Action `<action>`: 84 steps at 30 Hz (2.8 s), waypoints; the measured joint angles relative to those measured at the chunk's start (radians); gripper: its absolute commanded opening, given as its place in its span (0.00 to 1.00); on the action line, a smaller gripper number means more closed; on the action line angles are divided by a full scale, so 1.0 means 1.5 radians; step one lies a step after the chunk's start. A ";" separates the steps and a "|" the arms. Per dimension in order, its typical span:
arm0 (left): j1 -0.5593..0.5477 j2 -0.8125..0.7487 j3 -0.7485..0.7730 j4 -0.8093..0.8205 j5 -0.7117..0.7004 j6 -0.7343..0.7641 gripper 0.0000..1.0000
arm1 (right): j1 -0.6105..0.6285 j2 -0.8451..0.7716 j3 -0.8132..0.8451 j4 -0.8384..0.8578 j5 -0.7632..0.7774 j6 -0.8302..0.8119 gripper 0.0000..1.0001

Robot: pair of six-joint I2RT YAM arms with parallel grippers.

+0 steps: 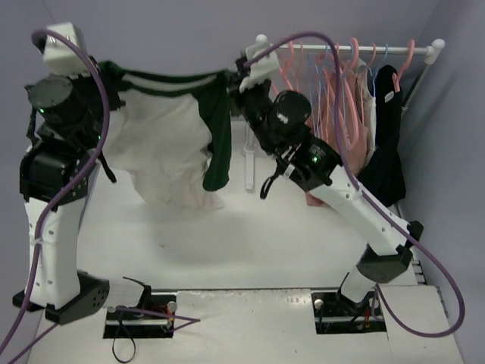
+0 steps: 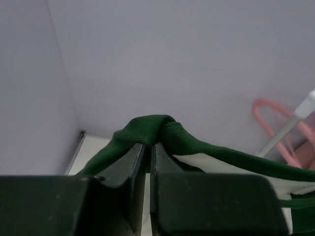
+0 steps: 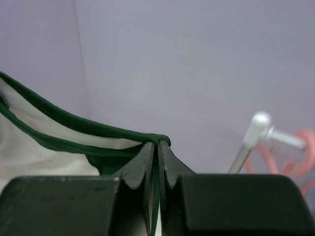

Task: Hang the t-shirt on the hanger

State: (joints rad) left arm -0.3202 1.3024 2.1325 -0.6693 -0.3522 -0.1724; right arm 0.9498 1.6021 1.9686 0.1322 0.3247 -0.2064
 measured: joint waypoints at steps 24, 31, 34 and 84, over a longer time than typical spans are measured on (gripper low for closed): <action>0.004 -0.230 -0.837 0.087 0.145 -0.170 0.00 | -0.028 -0.025 -0.646 0.007 -0.039 0.137 0.00; -0.004 -0.243 -0.888 0.101 0.195 -0.239 0.00 | -0.026 -0.027 -0.743 0.080 -0.070 0.238 0.03; -0.013 -0.229 -0.888 0.112 0.204 -0.255 0.00 | -0.026 -0.027 -0.753 0.089 -0.071 0.252 0.29; -0.014 -0.139 -0.774 0.101 0.272 -0.117 0.00 | -0.392 0.069 -0.172 -0.106 -0.257 0.006 0.47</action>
State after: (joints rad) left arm -0.3408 1.0946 0.9722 -0.5179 0.0563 -0.3477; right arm 0.3614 1.7050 1.7111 -0.0262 -0.0612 -0.1972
